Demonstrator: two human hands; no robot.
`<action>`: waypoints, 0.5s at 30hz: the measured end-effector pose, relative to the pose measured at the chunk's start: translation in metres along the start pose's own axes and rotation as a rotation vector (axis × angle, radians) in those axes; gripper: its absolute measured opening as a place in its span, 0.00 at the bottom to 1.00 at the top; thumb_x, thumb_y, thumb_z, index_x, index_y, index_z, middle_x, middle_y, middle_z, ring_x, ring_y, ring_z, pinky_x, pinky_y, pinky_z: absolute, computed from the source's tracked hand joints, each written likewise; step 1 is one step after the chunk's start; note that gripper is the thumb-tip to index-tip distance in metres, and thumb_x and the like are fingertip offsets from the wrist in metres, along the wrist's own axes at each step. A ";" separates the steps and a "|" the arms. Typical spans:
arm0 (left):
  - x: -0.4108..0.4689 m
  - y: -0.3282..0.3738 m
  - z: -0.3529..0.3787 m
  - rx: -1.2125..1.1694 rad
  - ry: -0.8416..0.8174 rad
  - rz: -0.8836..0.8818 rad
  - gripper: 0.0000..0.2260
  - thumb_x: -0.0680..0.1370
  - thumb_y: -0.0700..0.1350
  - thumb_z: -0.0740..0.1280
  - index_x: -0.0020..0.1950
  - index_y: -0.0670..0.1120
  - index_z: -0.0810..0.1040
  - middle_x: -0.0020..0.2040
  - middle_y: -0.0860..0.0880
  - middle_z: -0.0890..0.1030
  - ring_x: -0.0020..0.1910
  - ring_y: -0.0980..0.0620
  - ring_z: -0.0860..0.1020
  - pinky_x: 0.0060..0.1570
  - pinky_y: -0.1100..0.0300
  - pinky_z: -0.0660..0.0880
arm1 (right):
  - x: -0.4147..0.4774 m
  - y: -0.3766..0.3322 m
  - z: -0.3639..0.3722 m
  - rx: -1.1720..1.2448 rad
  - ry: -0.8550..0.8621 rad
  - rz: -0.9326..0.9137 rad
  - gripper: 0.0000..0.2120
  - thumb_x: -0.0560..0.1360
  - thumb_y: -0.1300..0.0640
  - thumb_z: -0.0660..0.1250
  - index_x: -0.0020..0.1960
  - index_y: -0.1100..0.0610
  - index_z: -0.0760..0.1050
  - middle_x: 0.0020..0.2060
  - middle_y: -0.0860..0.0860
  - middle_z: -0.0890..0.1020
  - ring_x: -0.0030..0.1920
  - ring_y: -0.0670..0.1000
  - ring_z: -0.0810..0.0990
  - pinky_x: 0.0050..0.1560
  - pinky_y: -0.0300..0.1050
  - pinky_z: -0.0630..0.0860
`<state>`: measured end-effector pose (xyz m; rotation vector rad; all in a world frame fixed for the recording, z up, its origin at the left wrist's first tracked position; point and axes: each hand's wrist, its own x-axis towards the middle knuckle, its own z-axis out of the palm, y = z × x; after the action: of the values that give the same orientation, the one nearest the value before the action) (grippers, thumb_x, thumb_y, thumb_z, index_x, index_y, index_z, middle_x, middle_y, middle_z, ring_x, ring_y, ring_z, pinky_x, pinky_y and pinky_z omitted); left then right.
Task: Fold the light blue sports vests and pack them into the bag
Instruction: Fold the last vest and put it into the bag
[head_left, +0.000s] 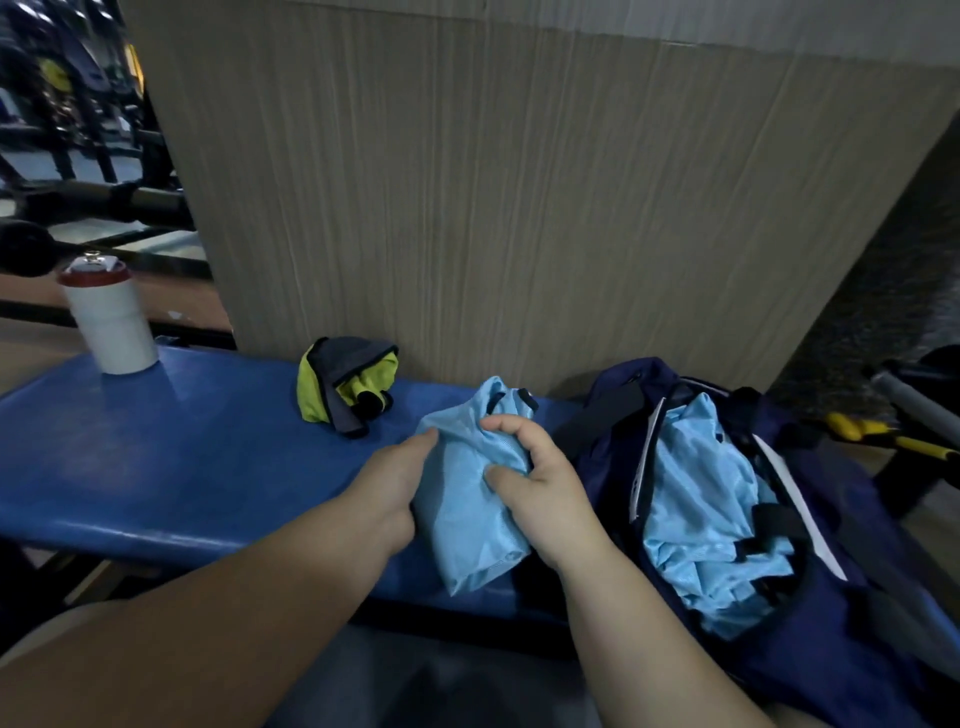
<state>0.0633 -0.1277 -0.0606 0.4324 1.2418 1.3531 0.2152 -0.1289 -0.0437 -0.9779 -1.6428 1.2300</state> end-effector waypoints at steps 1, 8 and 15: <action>-0.001 0.005 0.004 -0.017 -0.025 0.002 0.14 0.80 0.49 0.65 0.56 0.39 0.80 0.50 0.40 0.84 0.50 0.42 0.82 0.54 0.49 0.77 | -0.002 -0.003 -0.005 -0.031 -0.003 -0.032 0.24 0.72 0.67 0.64 0.53 0.38 0.78 0.57 0.51 0.78 0.47 0.51 0.79 0.47 0.49 0.78; -0.007 0.023 0.059 -0.050 -0.299 0.073 0.19 0.76 0.44 0.69 0.65 0.38 0.76 0.59 0.38 0.81 0.58 0.40 0.80 0.58 0.46 0.77 | -0.019 -0.032 -0.054 -0.213 0.130 -0.207 0.26 0.73 0.71 0.65 0.57 0.41 0.76 0.51 0.49 0.72 0.44 0.38 0.74 0.44 0.30 0.72; -0.021 0.006 0.151 -0.128 -0.508 0.101 0.18 0.78 0.37 0.65 0.69 0.41 0.71 0.59 0.39 0.80 0.52 0.44 0.82 0.44 0.52 0.81 | -0.043 -0.061 -0.117 -0.354 0.394 -0.306 0.27 0.72 0.72 0.64 0.60 0.43 0.74 0.51 0.45 0.71 0.40 0.33 0.73 0.41 0.24 0.69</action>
<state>0.1922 -0.0844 0.0084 0.7048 0.7189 1.2930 0.3330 -0.1445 0.0278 -1.0536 -1.6388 0.5118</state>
